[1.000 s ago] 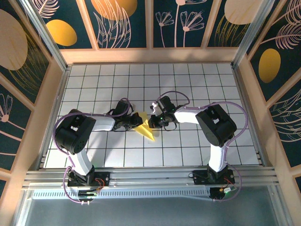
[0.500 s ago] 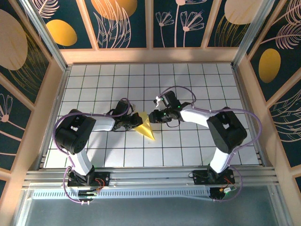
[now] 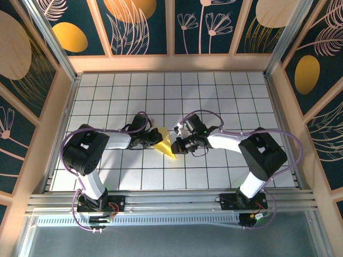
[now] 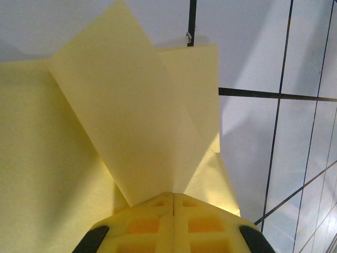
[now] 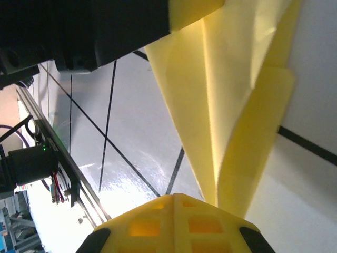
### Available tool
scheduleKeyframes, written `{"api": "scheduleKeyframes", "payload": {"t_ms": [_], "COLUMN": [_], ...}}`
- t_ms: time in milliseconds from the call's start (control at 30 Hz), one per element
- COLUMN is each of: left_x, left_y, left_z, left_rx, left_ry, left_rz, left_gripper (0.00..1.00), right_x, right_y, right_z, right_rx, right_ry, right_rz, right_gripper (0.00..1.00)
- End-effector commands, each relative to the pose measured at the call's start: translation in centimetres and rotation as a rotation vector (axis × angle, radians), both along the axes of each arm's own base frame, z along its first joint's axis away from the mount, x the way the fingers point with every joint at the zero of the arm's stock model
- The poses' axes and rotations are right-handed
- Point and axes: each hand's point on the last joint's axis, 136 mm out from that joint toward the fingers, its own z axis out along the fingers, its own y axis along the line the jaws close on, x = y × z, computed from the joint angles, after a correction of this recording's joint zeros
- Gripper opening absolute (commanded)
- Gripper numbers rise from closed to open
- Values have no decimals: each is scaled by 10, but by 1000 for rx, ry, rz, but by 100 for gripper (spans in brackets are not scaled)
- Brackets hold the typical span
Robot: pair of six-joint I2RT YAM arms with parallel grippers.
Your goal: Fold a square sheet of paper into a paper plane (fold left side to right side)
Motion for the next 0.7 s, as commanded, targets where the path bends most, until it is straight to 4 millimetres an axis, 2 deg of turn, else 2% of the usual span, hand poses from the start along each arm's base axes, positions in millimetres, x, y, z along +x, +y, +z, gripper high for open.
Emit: {"api": "scheduleKeyframes", "payload": {"t_ms": [0, 667], "left_x": [-12, -12], "left_y": [19, 19], "left_z": [-25, -26], "left_rx": [100, 102], "left_ry": [60, 64], "left_rz": [27, 29], "left_gripper": [2, 2], "right_x": [-3, -15], "right_y": [6, -6], "right_z": [-3, -38], "right_rx": [23, -72], "right_ry": [12, 53], "right_rz": [3, -3], "right_gripper": [0, 0]}}
